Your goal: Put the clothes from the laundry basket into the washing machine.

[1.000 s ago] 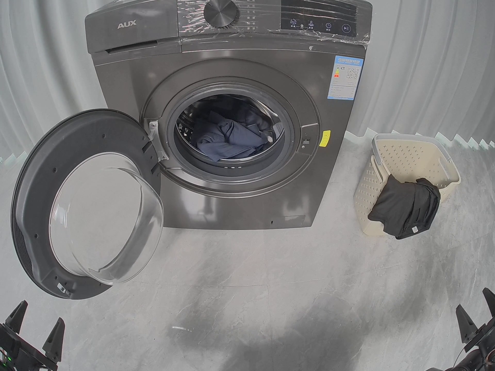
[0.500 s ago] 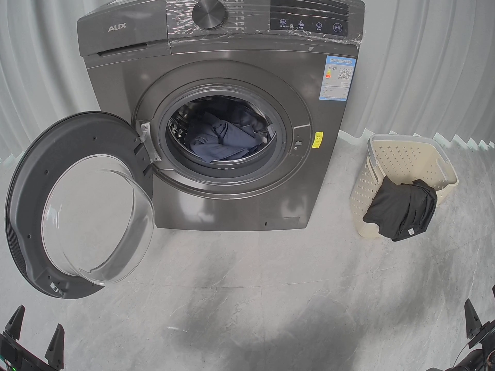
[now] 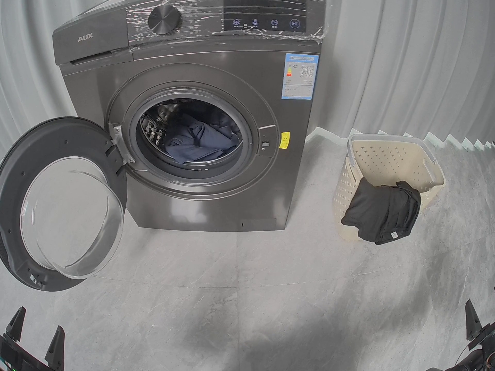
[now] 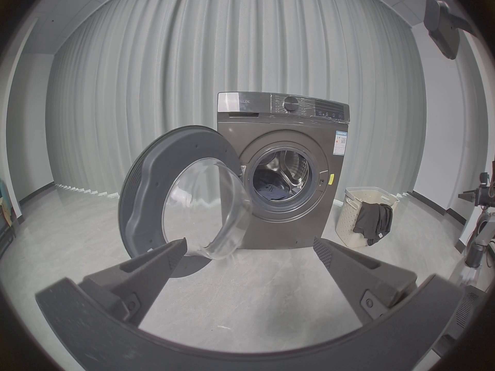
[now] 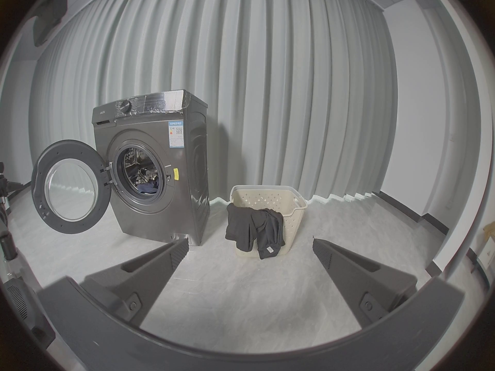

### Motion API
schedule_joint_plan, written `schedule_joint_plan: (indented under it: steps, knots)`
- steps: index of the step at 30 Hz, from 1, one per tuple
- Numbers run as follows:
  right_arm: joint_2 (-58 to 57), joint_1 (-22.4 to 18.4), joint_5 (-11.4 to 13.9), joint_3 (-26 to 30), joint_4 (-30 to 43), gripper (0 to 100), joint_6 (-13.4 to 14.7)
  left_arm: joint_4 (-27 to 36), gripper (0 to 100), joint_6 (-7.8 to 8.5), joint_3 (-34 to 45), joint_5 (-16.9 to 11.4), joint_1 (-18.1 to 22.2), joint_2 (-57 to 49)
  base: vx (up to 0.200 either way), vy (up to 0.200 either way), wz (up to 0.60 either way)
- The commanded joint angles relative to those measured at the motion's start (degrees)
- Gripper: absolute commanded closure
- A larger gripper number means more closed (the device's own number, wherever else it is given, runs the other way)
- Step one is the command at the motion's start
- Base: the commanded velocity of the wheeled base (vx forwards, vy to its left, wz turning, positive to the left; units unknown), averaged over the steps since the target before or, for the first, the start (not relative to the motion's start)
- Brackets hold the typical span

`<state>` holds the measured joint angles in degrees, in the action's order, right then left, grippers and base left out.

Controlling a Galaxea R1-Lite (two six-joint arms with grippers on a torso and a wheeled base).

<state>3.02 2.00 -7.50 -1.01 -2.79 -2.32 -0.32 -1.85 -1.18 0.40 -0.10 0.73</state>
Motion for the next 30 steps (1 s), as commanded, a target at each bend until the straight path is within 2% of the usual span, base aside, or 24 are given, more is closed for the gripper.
schedule_joint_plan:
  steps: [1,3,5,10,30]
  knots:
    - [-2.6,-2.0,2.4,0.8,0.3,0,1.6,-0.1,0,-0.34,0.0,-0.1,-0.1,-0.7,0.000,0.000,0.00]
    - [-2.7,-2.0,4.1,0.9,0.9,0,4.0,-0.1,0,-0.34,0.0,-0.1,-0.1,-0.7,0.000,0.000,0.00]
    - [-2.7,-2.0,4.9,0.9,1.6,0,4.7,-0.1,0,-0.43,0.0,0.2,-0.1,-0.7,0.000,-0.100,0.00]
    - [-2.7,-2.2,5.4,0.9,2.2,0,4.4,0.1,0,-0.52,0.0,2.0,0.0,-0.7,0.000,-0.200,0.00]
    - [-2.8,-1.9,5.9,0.9,2.4,0,4.3,-0.3,0,-1.40,0.2,2.1,-0.1,-0.7,0.000,-0.200,0.00]
